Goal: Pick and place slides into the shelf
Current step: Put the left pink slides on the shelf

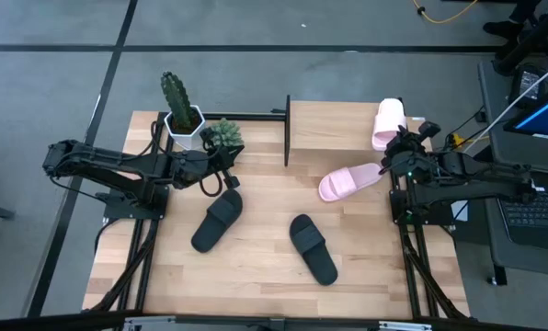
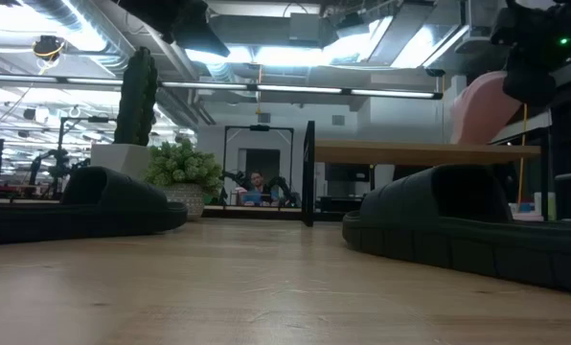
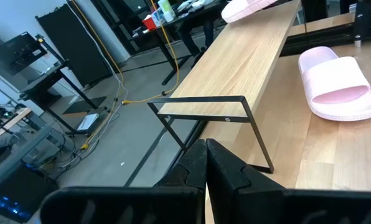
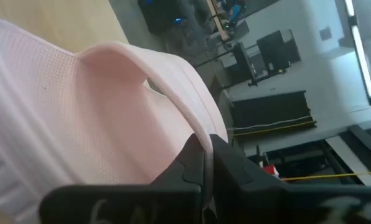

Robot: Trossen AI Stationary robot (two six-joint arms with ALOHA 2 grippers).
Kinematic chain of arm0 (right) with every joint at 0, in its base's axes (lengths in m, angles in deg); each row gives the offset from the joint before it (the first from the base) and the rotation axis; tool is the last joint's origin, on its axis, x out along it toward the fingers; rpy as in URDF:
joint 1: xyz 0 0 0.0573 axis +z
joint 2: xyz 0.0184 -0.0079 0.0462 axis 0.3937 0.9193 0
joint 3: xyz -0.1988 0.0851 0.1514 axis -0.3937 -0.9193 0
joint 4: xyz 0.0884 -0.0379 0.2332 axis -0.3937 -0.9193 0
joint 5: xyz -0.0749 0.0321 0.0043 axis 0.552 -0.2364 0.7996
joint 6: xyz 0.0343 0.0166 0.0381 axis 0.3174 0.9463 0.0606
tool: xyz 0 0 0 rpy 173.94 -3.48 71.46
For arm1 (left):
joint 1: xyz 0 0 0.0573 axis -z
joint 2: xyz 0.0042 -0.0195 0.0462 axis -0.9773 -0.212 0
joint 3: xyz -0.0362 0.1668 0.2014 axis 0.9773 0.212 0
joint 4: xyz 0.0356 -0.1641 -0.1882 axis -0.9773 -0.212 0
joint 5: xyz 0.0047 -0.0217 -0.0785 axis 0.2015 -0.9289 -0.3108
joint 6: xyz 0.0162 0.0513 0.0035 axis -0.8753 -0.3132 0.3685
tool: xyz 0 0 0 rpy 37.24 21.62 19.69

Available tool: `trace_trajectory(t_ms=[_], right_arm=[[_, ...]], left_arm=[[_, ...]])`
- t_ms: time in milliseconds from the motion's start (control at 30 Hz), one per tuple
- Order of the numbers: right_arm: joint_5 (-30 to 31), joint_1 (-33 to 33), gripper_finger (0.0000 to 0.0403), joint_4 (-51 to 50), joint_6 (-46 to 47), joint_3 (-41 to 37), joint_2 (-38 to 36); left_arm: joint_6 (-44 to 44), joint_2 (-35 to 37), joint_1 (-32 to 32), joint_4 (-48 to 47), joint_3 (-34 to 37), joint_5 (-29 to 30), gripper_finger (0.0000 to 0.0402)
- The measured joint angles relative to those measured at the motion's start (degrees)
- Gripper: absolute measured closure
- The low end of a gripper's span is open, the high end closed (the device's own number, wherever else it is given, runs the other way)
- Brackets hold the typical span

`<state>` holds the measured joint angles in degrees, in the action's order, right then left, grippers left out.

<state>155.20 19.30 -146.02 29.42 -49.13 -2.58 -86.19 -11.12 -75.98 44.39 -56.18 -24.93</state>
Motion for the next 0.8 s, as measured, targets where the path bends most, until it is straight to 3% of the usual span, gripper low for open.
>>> trace_trajectory(t_ms=[300, 800], right_arm=[[-3.7, -2.3, 0.0391, 5.6, -8.9, 0.0, 0.0], [-10.0, -7.8, 0.0391, 5.5, -9.4, 0.0, 0.0]], left_arm=[[0.0, 0.0, 0.0, 0.5, 0.0, 0.0, 0.0401], [0.0, 0.0, 0.0, 0.5, 0.0, 0.0, 0.0401]])
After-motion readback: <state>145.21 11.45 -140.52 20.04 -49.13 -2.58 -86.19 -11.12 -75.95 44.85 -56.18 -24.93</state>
